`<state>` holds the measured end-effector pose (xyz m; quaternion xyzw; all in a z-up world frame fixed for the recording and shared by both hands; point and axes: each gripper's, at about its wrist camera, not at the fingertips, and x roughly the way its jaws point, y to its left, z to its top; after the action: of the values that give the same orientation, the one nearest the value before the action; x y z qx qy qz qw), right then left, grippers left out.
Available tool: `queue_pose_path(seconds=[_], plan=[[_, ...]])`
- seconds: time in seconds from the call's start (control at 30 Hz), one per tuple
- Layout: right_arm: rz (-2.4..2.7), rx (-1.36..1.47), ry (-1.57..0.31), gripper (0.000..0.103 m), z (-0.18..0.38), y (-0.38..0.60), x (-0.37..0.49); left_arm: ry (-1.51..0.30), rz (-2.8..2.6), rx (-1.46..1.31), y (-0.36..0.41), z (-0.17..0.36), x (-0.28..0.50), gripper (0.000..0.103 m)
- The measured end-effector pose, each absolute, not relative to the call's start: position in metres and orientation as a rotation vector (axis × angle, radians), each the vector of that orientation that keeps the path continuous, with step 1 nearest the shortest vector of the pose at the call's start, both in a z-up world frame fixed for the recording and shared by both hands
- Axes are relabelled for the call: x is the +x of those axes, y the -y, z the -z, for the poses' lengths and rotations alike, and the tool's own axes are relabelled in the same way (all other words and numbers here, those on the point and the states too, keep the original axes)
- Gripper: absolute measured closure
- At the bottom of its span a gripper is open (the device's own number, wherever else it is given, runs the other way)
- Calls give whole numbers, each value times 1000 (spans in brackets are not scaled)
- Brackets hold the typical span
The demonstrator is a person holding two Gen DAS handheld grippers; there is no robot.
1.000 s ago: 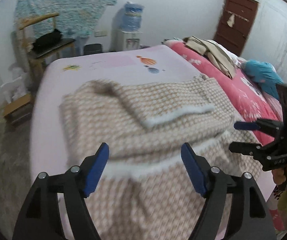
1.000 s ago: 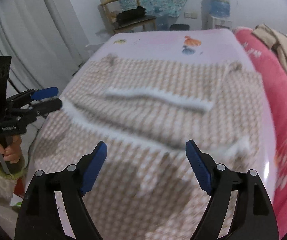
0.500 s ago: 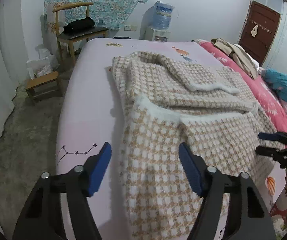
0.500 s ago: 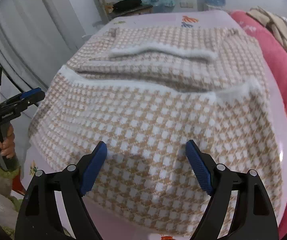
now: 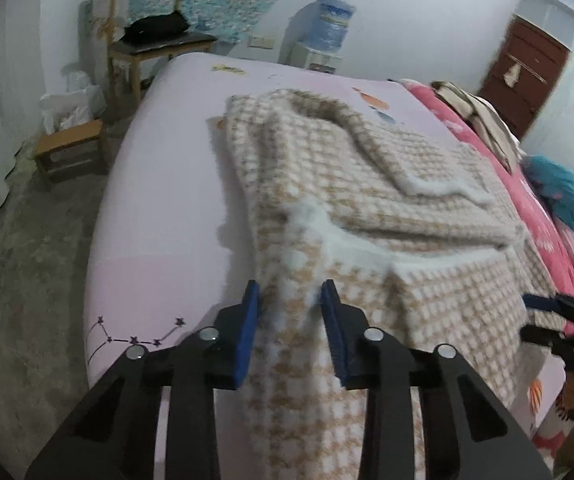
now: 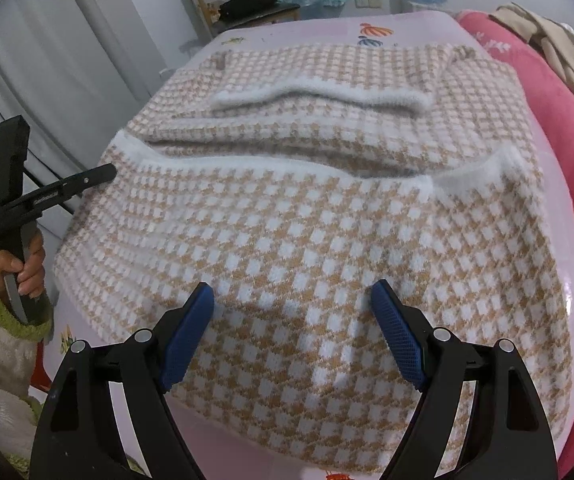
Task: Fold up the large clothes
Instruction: 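Grasp the white hem edge of the coat with both tools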
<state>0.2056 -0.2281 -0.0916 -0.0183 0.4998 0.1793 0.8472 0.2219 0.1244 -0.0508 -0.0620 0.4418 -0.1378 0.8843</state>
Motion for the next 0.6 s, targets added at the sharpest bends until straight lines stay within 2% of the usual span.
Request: queue_pose_path(seconds=[0.23, 0.6], plan=[[-381, -30, -1061, 26, 94, 230, 206, -883, 439, -174, -119, 39, 209, 72], [-387, -17, -1059, 26, 96, 232, 207, -1008, 389, -207, -117, 62, 249, 72]])
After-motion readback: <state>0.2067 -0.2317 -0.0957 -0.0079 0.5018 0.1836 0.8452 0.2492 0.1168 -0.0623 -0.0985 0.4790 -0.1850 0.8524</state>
